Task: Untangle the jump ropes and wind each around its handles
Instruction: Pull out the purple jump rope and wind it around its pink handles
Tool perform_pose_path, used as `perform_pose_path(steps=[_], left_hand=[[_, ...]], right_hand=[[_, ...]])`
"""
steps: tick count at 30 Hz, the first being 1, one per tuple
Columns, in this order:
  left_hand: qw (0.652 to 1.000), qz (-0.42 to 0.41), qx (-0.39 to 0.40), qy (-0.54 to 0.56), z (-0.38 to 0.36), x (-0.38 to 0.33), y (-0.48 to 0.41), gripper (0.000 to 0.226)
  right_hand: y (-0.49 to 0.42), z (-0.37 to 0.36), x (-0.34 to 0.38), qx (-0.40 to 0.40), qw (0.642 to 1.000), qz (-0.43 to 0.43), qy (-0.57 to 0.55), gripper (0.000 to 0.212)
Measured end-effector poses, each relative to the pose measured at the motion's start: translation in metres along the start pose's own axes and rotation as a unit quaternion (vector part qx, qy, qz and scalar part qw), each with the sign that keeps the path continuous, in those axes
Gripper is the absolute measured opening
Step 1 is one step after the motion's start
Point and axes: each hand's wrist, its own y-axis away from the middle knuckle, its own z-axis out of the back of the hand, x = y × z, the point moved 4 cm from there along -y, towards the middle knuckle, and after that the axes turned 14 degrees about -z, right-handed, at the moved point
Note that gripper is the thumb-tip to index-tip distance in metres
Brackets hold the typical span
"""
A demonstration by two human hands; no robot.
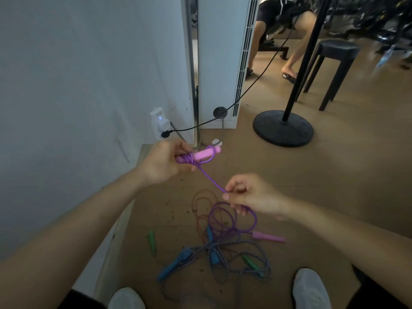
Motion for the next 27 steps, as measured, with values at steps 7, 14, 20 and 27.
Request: perform_pose_path(steps=[7,14,20,27], left_hand=[[0.982,-0.117,0.13,-0.068,-0.026,-0.004,0.009,0.041],[0.956,-0.12,0.24,0.116,-0.052,-0.045,0.029,0.041],[0.956,-0.076,0.166,0.231,-0.04,-0.059,0.027,0.049],[0.924,-0.024,0.081,0.373,-0.03,-0.041,0.026,0.055]], right_hand=[[0.028,0.024,0.042,-0.081,0.966,0.171,0.173,0.006],[0.017,0.059,0.05,-0.145,0.951,0.175,0.209,0.02],[-0.006,0.08,0.038,-0.086,0.978,0.146,0.118,0.017],[-0.028,0.081,-0.001,-0.04,0.995,0.061,0.071,0.008]])
